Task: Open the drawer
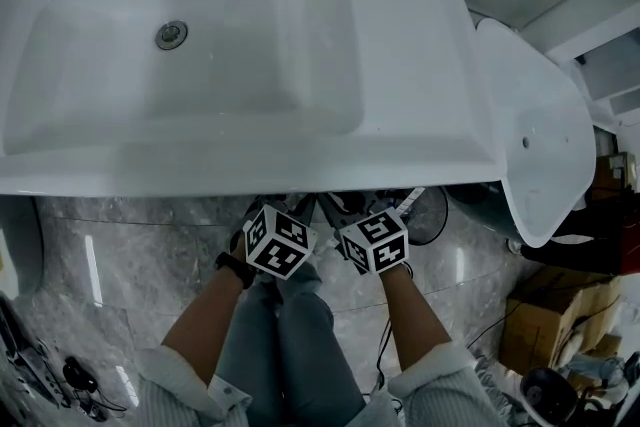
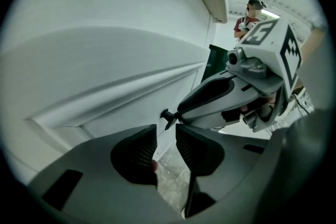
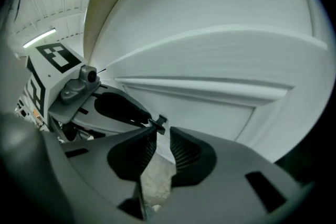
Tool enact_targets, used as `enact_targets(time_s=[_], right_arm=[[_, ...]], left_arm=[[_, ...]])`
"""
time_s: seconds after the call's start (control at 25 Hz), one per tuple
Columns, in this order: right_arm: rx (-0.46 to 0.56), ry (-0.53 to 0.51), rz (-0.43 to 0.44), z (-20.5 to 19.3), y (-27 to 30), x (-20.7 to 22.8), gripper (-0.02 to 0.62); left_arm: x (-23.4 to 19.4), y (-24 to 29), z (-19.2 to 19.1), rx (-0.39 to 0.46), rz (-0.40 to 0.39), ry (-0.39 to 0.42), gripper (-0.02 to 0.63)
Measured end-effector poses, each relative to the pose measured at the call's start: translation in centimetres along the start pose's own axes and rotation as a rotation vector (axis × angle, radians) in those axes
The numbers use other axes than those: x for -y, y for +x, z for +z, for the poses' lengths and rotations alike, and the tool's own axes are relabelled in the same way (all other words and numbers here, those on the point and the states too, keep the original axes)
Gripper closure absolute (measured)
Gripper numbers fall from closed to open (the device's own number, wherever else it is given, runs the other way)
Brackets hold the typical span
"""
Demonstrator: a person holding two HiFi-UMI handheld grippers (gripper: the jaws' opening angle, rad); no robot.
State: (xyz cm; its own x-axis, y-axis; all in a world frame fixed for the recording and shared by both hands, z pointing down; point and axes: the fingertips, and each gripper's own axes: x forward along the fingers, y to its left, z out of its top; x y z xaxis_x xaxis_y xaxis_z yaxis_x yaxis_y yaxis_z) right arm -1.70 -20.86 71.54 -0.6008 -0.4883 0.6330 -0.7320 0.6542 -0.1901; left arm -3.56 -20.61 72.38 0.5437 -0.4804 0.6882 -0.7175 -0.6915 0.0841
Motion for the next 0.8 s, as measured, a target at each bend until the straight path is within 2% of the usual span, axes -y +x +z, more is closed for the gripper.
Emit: enact_targets(time_s=[0.12,0.36,0.56,0.8], right_arm=[[-0.004,-0.066,0.033,0.2,0.2,-0.3,0.548],[-0.037,-0.165,0.069,0.2,0.4,-0.5,0.548],[-0.078,-0.267,0.113,0.2,0.5,-0.6,0.551],[-0.097,-0.268,0.112,0.3,0.7,-0.8,0.555]], left_arm=[[0.1,0.5,0.1,-0.018,-0.004,0.075,0.525],[0.6,1.4,-0.1,-0.053,-0.022,0.17,0.56],[0.8,1.6,0.0,-0.058,-0.019,0.192,0.561],[0.5,1.4,-0.1,-0.069,-0.032,0.166,0.561]])
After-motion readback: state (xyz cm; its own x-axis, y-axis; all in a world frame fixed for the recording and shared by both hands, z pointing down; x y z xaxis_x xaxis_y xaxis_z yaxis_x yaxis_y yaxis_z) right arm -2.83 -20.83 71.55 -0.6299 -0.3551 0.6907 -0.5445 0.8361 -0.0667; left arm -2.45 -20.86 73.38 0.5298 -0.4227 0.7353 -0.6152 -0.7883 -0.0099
